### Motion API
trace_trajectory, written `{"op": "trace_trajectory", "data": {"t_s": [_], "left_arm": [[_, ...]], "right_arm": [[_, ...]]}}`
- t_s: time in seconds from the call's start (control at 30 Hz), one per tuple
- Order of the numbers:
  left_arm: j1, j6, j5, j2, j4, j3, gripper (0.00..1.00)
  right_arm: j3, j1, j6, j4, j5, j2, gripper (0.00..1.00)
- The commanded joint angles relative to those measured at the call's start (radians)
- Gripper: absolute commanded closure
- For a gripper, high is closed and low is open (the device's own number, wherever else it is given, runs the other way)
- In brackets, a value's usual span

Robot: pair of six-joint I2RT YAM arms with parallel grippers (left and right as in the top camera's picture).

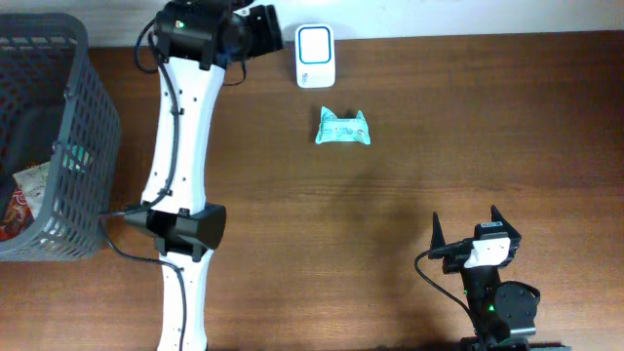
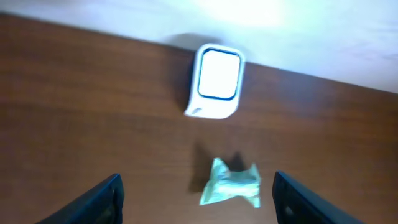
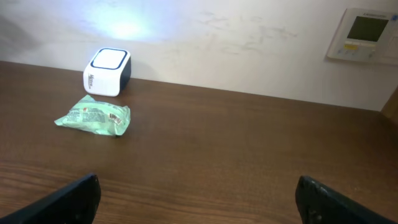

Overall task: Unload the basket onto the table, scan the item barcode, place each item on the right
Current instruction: 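Carry the wipes pack out and place it on the table near the scanner, then return the left gripper to the basket and grasp the white Pantene tube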

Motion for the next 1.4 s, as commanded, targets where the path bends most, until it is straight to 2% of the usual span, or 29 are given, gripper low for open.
{"op": "trace_trajectory", "data": {"t_s": [0.0,0.17,0.3,0.53,0.8,1.37], "left_arm": [[0.061,0.018,-0.017,-0.055,0.008,0.003,0.27],[0.211,0.032,-0.018,-0.212,0.081,0.004,0.18],[0.393,0.032,-0.02,-0.303,0.141,0.004,0.02],[0.637,0.032,-0.021,-0.32,0.122,0.004,0.01],[0.747,0.032,-0.021,-0.319,0.066,-0.009,0.01],[0.758,0.032,-0.021,-0.319,0.069,-0.038,0.01]], "right_arm": [[-0.005,0.006,-0.005,-0.004,0.005,-0.005,0.01],[-0.005,0.006,-0.005,-0.004,0.005,-0.005,0.01],[-0.005,0.006,-0.005,-0.004,0.005,-0.005,0.01],[-0.005,0.006,-0.005,-0.004,0.005,-0.005,0.01],[-0.005,0.006,-0.005,-0.004,0.005,-0.005,0.01],[-0.005,0.006,-0.005,-0.004,0.005,-0.005,0.02]]}}
